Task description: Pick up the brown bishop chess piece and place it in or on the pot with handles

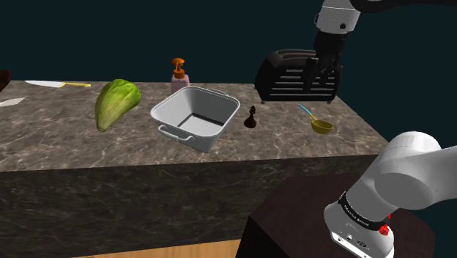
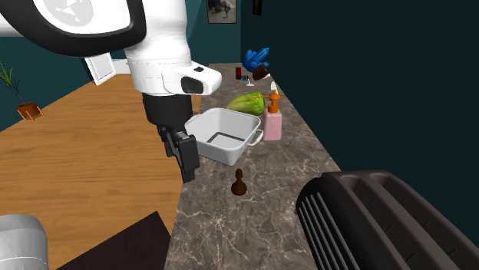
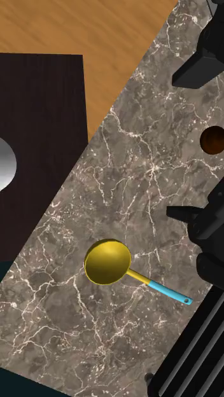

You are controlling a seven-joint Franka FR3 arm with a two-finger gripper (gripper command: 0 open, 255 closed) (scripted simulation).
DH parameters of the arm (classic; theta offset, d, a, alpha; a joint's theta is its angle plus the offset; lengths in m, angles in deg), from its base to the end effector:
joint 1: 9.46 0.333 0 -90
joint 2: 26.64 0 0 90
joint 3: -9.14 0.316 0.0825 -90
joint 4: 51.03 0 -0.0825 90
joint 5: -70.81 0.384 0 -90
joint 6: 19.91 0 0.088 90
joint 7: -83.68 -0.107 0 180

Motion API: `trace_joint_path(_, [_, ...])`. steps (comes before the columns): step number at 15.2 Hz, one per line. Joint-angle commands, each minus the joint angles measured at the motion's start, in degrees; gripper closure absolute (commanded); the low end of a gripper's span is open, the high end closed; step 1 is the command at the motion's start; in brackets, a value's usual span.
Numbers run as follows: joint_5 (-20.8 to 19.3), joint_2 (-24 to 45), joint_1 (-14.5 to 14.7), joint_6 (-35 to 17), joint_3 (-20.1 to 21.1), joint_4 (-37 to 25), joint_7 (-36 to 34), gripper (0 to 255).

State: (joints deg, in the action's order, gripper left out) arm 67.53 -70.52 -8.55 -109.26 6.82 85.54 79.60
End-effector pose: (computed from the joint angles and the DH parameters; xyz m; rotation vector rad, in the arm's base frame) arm 0.3094 -0.0170 0.5702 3.1068 -0.1285 -0.0899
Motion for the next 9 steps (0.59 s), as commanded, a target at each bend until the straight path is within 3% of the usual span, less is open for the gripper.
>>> trace_joint_path(1, [0.0, 0.0, 0.0, 0.0, 0.0, 0.0, 0.0, 0])
trace_joint_path(9, [-0.4, 13.9, 0.5, -14.8, 3.1, 0.3, -4.7, 0])
